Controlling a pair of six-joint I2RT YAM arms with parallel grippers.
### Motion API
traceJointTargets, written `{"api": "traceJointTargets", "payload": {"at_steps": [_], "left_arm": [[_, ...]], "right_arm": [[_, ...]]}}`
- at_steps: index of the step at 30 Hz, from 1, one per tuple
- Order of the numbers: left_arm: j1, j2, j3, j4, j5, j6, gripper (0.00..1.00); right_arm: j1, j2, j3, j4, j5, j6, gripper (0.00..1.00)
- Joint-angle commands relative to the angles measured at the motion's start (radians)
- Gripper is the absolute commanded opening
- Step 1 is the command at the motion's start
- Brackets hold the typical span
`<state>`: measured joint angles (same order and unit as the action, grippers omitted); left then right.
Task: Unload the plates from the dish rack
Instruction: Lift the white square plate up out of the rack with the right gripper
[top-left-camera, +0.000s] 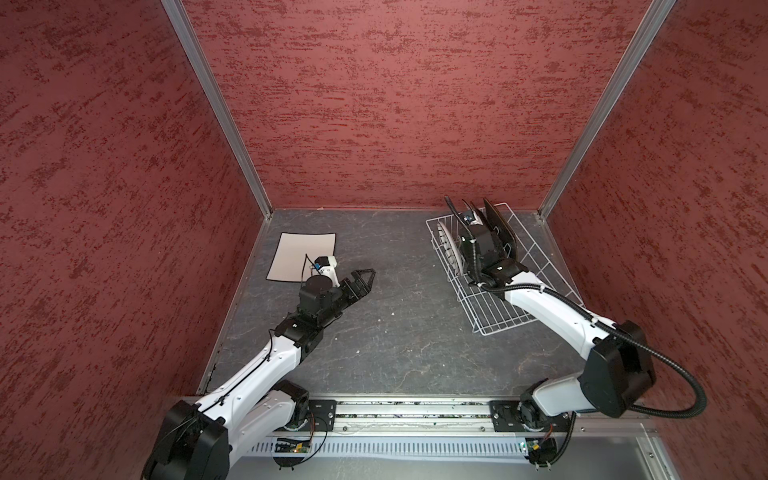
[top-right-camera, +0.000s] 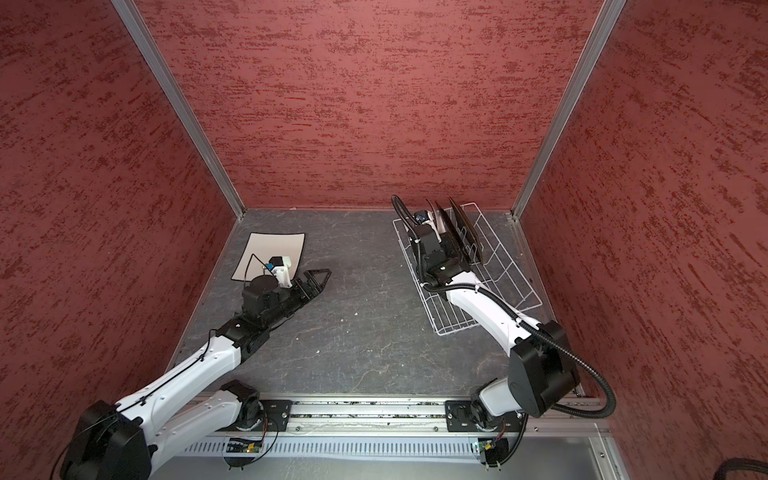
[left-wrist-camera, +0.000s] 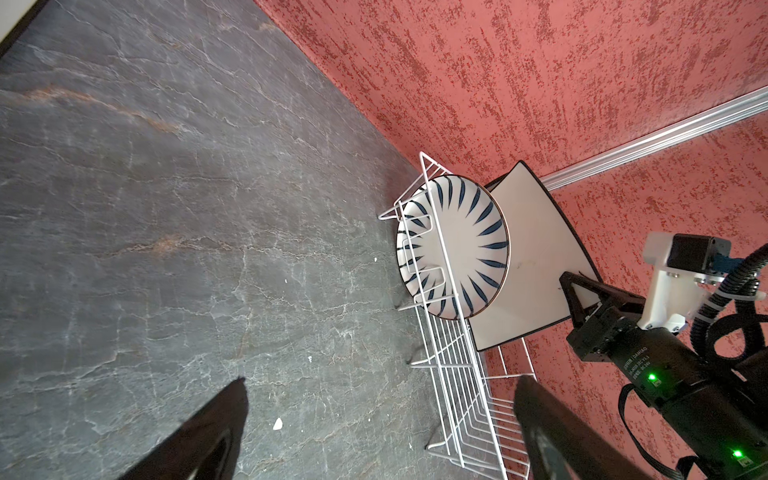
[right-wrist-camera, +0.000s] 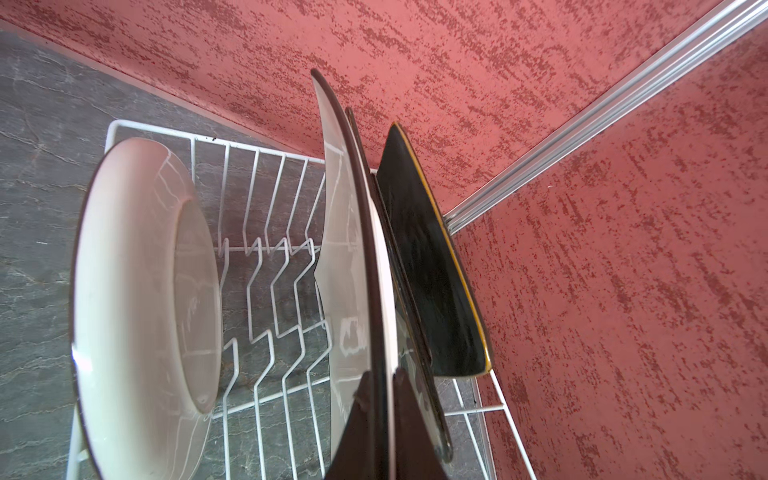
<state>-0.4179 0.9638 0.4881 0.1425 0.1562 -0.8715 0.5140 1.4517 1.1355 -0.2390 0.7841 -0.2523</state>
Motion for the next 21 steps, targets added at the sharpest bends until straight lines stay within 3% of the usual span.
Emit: {"api": "traceJointTargets", "payload": {"at_steps": [1, 21], "left_arm": [[-0.007, -0.005, 0.021, 0.011, -0.003, 0.001, 1.00], [-0.016, -0.002, 0.029, 0.016, -0.005, -0.001, 1.00]], "right_arm": [[0.012, -0.087, 0.020, 0.181, 0.081, -0.046, 0.00], [0.138, -0.222, 0.005, 0.317, 0.146, -0.195, 0.00]]}}
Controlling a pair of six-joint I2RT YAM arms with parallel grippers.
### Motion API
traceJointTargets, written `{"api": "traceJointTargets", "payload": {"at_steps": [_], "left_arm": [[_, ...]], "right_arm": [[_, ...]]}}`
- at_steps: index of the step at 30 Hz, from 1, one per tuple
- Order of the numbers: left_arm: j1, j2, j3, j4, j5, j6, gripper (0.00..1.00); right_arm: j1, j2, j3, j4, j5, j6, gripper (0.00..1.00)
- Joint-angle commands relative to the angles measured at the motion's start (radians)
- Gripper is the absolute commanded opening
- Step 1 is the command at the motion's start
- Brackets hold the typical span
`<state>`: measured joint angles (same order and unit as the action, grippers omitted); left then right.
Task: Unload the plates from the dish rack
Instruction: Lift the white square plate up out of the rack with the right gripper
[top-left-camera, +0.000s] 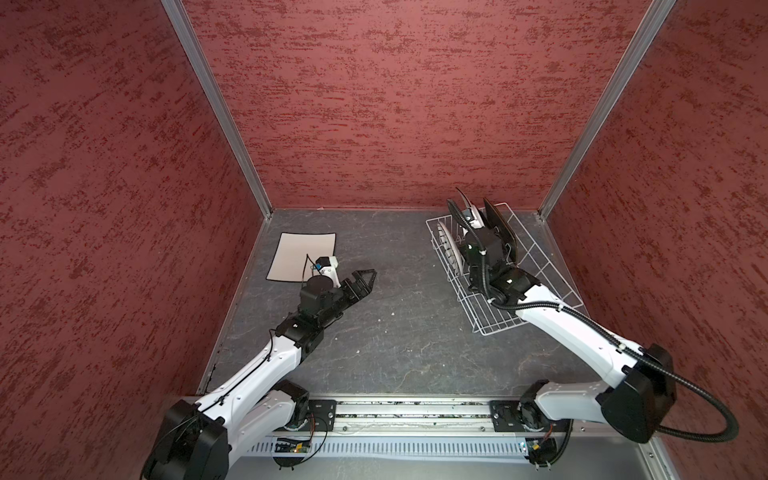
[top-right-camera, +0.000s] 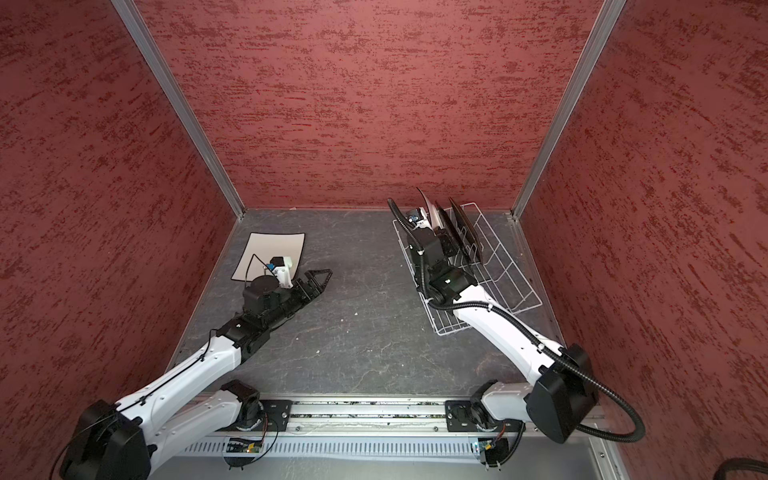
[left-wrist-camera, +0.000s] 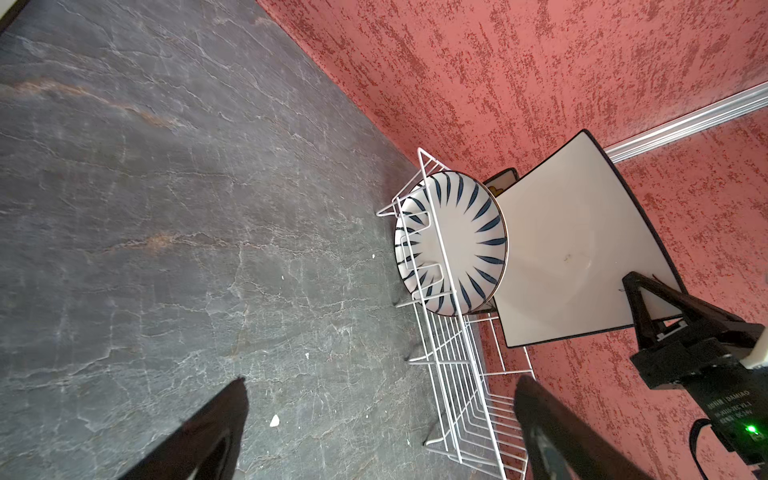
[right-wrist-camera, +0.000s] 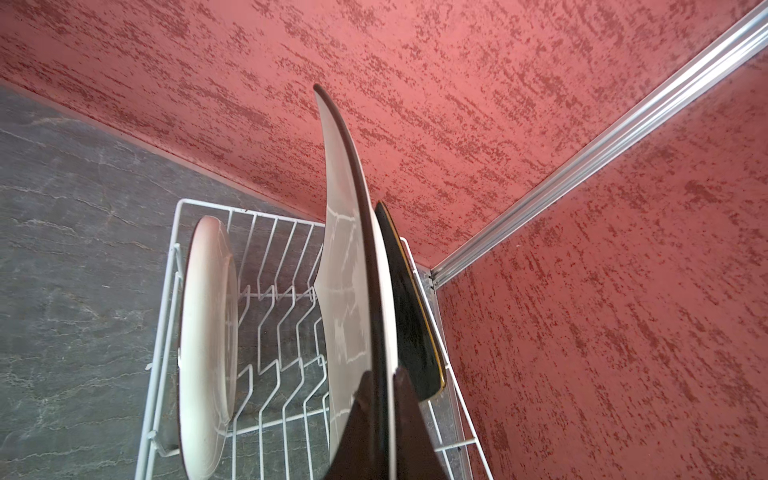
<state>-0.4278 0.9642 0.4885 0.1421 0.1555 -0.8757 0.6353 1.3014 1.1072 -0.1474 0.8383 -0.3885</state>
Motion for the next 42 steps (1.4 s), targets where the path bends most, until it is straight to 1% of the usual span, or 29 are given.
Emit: {"api": "traceJointTargets", "payload": {"at_steps": [1, 6, 10, 12, 17, 21, 22, 25, 30, 34, 36, 38, 42], "left_arm": [[-0.006, -0.005, 0.031, 0.015, -0.006, 0.003, 1.00], [-0.005, -0.006, 0.039, 0.015, -0.004, -0.017, 1.00], [-0.005, 0.006, 0.038, 0.054, 0.021, -0.055, 1.00], [-0.003, 0.016, 0.027, 0.100, 0.038, -0.076, 1.00], [0.024, 0.054, -0.033, 0.287, 0.115, -0.170, 1.00], [0.030, 0.081, -0.022, 0.326, 0.170, -0.179, 1.00], [0.031, 0.086, -0.019, 0.367, 0.181, -0.183, 1.00], [0.031, 0.097, -0.019, 0.417, 0.210, -0.196, 1.00], [0.044, 0.101, -0.021, 0.461, 0.263, -0.214, 1.00], [0.063, 0.093, -0.040, 0.527, 0.283, -0.259, 1.00], [0.070, 0.094, -0.046, 0.554, 0.285, -0.282, 1.00], [0.075, 0.107, -0.056, 0.607, 0.288, -0.313, 1.00], [0.078, 0.160, -0.057, 0.711, 0.311, -0.359, 1.00]], "right_arm": [[0.024, -0.076, 0.036, 0.235, 0.098, -0.069, 0.00], [0.054, -0.092, 0.053, 0.259, 0.111, -0.105, 0.00], [0.093, -0.111, 0.067, 0.280, 0.125, -0.125, 0.00], [0.110, -0.120, 0.079, 0.280, 0.125, -0.123, 0.00], [0.168, -0.127, 0.125, 0.272, 0.144, -0.111, 0.00], [0.213, -0.125, 0.138, 0.318, 0.180, -0.131, 0.00], [0.224, -0.127, 0.136, 0.336, 0.184, -0.138, 0.00], [0.254, -0.122, 0.135, 0.386, 0.196, -0.160, 0.00], [0.308, -0.106, 0.172, 0.402, 0.196, -0.164, 0.00], [0.347, -0.099, 0.186, 0.422, 0.181, -0.152, 0.00], [0.356, -0.101, 0.180, 0.431, 0.165, -0.121, 0.00], [0.357, -0.119, 0.152, 0.452, 0.120, -0.064, 0.00], [0.357, -0.168, 0.092, 0.476, 0.004, 0.099, 0.00]]}}
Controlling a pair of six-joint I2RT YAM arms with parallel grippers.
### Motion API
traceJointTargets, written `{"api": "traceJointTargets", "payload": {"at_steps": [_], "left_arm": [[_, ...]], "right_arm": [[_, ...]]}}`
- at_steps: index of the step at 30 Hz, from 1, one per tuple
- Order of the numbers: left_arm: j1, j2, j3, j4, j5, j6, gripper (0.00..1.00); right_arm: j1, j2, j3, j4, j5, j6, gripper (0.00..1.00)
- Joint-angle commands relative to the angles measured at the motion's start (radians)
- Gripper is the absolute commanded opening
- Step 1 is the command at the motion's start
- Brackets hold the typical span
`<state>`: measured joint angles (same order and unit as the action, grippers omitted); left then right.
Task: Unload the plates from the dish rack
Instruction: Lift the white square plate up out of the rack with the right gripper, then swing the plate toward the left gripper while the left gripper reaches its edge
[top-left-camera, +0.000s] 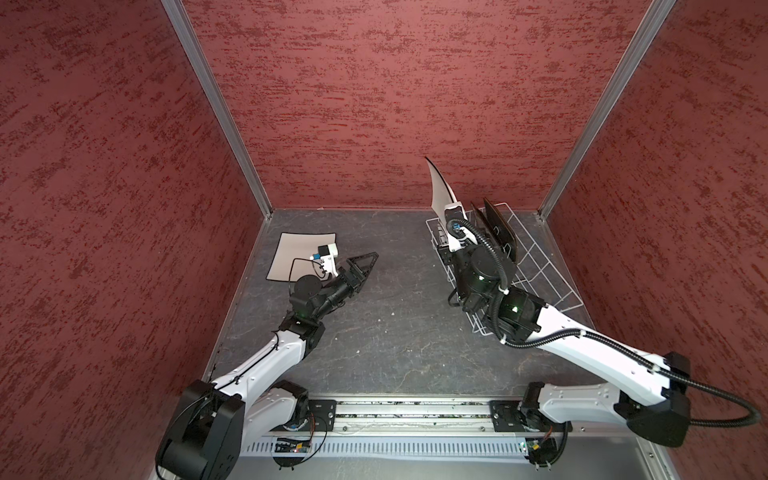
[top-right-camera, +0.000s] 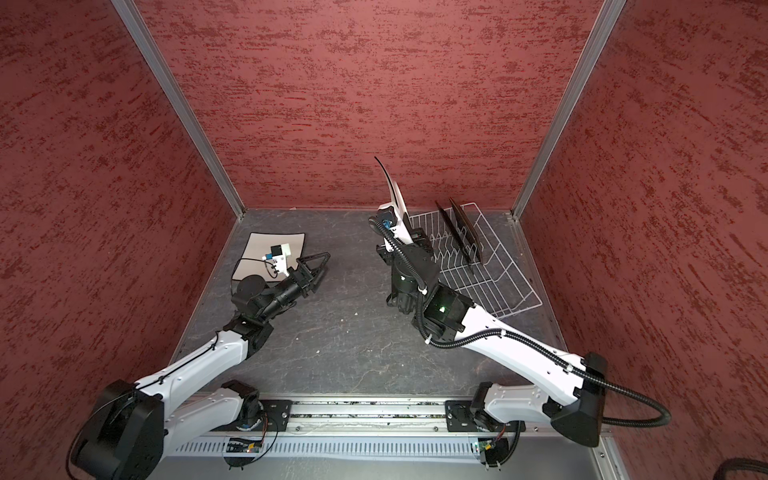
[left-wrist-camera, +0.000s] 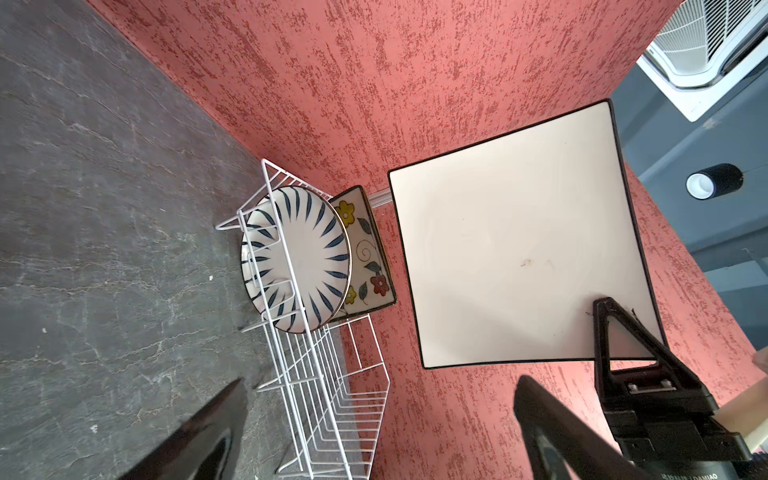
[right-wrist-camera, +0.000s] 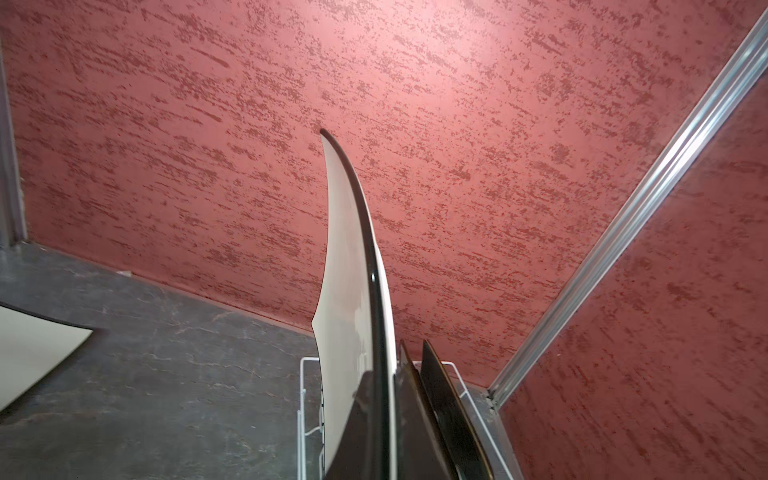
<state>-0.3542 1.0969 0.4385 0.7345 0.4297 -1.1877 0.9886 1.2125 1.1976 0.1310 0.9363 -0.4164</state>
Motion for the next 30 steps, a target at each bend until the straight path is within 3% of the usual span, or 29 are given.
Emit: {"api": "traceJointTargets", "payload": {"at_steps": [1, 16, 30], "left_arm": [[0.004, 0.040, -0.005, 0.135, 0.046, -0.053, 1.00], [-0.030, 0.087, 0.013, 0.174, 0.041, -0.032, 1.00], [-0.073, 0.226, 0.006, 0.337, 0.027, -0.062, 1.00]], "right_arm": [[0.004, -0.085, -0.005, 0.202, -0.116, 0.152, 0.00], [0.004, -0.100, -0.043, 0.180, -0.236, 0.408, 0.00], [0.004, -0.113, -0.086, 0.144, -0.277, 0.536, 0.00]]}}
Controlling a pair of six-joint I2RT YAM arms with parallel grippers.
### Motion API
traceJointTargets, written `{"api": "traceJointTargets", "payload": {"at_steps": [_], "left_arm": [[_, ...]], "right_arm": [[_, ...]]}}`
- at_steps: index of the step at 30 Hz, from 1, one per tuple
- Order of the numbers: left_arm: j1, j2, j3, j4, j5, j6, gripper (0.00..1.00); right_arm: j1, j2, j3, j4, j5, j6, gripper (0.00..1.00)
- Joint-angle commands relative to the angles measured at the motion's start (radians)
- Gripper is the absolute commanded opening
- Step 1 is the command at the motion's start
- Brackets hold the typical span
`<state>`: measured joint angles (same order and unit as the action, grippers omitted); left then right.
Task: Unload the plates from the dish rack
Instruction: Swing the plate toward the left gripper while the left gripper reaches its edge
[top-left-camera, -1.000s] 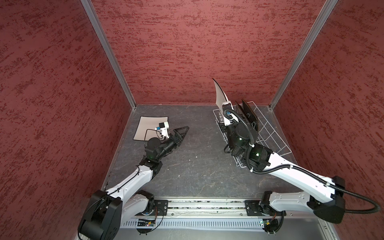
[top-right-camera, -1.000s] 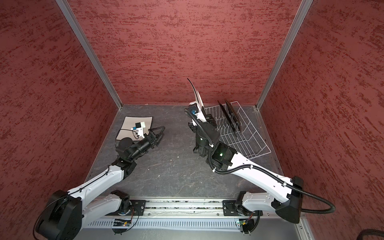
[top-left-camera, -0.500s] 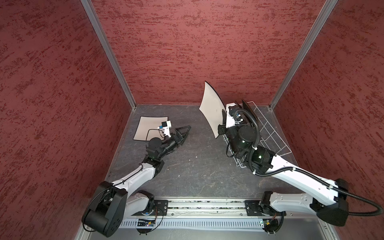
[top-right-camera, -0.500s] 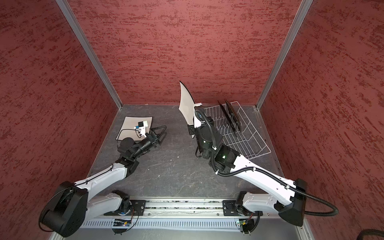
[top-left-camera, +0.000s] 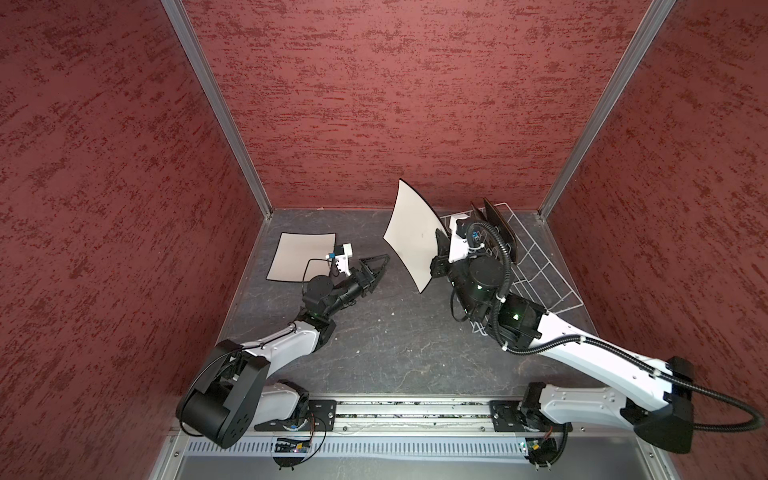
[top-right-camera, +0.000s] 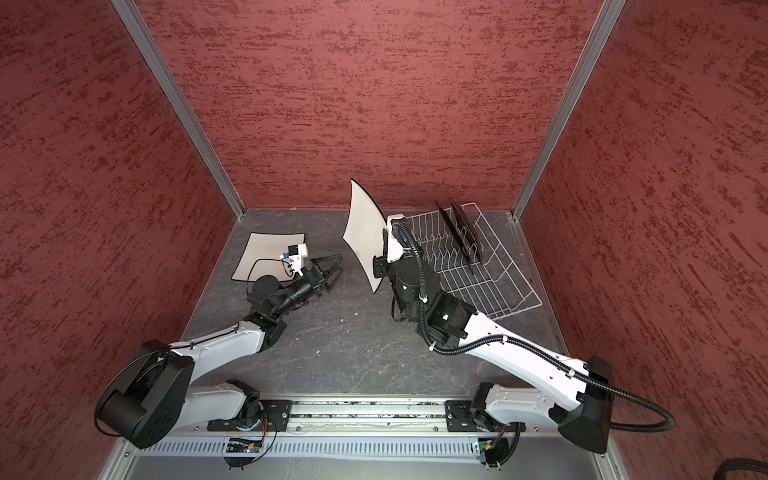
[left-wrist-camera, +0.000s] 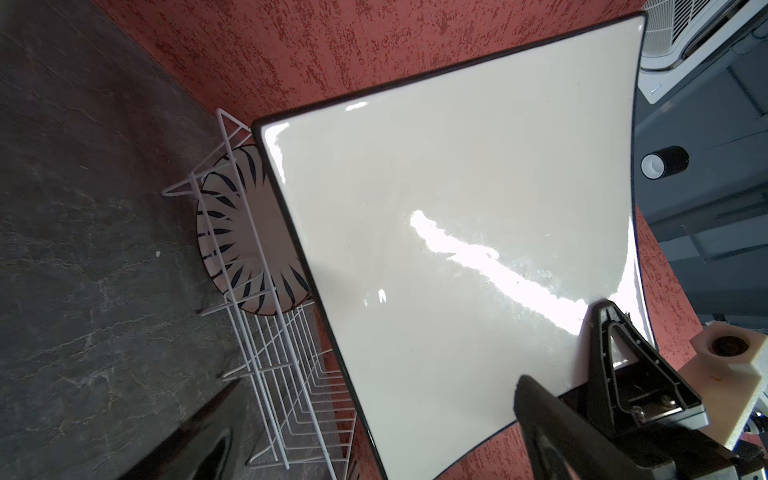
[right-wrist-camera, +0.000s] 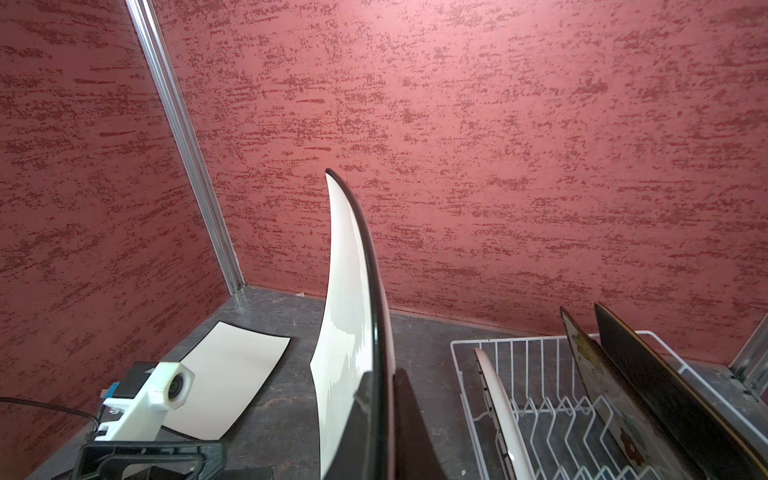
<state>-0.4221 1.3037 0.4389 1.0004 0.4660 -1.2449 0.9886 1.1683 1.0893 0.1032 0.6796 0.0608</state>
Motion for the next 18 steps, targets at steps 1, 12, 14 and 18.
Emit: {"api": "traceJointTargets", "payload": {"at_steps": [1, 12, 14, 18], "left_arm": [[-0.006, 0.032, 0.008, 0.092, -0.005, -0.013, 1.00], [-0.013, 0.151, 0.015, 0.220, 0.001, -0.037, 1.00], [-0.021, 0.163, 0.014, 0.226, -0.008, -0.031, 1.00], [-0.027, 0.204, 0.013, 0.313, -0.013, -0.057, 1.00]], "right_arm": [[0.004, -0.071, 0.016, 0.174, -0.024, 0.068, 0.00], [0.004, -0.039, 0.027, 0.170, -0.069, 0.114, 0.00], [0.004, -0.038, 0.022, 0.184, -0.079, 0.124, 0.00], [0.004, -0.045, -0.010, 0.224, -0.095, 0.158, 0.00]]}}
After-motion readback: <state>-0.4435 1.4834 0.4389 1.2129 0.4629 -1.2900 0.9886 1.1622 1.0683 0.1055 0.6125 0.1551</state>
